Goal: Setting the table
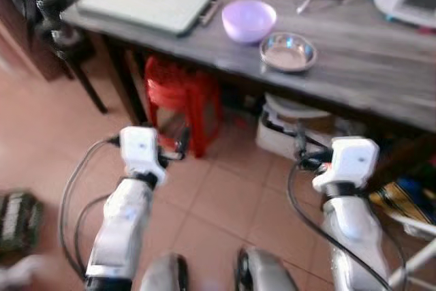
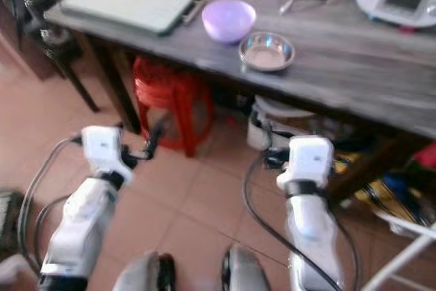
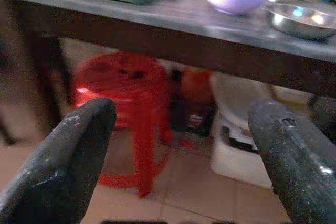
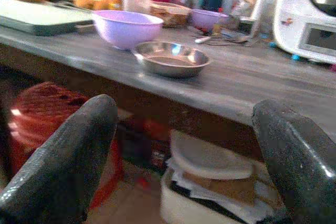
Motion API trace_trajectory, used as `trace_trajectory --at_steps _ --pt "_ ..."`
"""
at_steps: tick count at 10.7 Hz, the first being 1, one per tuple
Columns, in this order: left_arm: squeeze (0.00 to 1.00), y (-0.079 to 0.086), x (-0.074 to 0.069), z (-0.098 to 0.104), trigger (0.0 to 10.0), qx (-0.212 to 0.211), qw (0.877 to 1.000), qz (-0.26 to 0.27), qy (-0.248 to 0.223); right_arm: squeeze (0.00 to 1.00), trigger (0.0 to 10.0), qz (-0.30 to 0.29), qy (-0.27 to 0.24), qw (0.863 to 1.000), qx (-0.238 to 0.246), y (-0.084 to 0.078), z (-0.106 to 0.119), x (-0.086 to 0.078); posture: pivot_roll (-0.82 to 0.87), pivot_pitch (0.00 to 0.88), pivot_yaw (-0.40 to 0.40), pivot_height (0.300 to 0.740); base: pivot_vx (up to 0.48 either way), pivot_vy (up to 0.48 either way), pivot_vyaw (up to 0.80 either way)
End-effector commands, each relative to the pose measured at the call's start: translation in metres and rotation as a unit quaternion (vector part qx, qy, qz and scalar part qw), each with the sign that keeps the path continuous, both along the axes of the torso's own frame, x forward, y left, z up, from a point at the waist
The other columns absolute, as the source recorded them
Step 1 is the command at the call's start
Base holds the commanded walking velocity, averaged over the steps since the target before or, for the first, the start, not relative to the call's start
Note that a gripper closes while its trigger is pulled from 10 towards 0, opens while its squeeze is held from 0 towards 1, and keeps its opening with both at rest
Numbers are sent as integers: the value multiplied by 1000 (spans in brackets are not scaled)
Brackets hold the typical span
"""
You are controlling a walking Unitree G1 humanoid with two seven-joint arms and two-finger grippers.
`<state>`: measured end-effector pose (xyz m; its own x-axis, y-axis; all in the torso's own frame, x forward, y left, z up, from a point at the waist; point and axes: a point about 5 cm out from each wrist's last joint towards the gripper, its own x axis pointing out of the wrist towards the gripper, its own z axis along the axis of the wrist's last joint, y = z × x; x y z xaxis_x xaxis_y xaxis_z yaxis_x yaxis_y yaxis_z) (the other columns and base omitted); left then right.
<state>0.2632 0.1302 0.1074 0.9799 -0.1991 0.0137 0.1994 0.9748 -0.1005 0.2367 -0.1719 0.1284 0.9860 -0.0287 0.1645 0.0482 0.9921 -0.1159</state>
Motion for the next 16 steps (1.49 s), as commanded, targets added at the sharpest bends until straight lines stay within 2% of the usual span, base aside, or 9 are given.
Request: trace_trajectory --at_steps 1,3,4,6,8,9,12,16 --pt "0 -1 -3 -3 10000 -2 1000 4 7 0 10000 0 10 1000 1 -2 -4 2 -83 130 22 740 0 0 -800" --pt "0 -4 0 2 10000 -20 1000 5 -15 0 10000 0 5 1000 -2 -2 -1 5 -89 134 13 740 0 0 -800" --pt "0 -7 0 1 10000 -14 1000 3 -13 0 10000 -5 -1 1000 -5 -3 1 6 -92 133 12 740 0 0 -800" --pt "0 -12 -2 0 10000 -32 999 -21 -7 0 10000 -4 12 1000 19 -4 -1 6 -96 135 12 740 0 0 -800" --pt "0 -14 -6 -2 10000 -34 999 -27 0 0 10000 1 4 1000 1 -1 2 5 -107 143 18 740 0 0 -800" --pt "0 -15 -7 -3 10000 -43 999 -31 2 0 10000 4 5 1000 8 -2 1 2 -109 145 18 740 0 0 -800" --pt "0 -11 -3 -1 10000 -47 999 -18 -2 0 10000 12 1 1000 11 0 2 2 -106 146 18 740 0 -281 0" --pt "0 -6 2 8 10000 -43 999 -9 -16 0 10000 24 -14 1000 8 3 9 12 -97 168 28 740 0 -393 0"
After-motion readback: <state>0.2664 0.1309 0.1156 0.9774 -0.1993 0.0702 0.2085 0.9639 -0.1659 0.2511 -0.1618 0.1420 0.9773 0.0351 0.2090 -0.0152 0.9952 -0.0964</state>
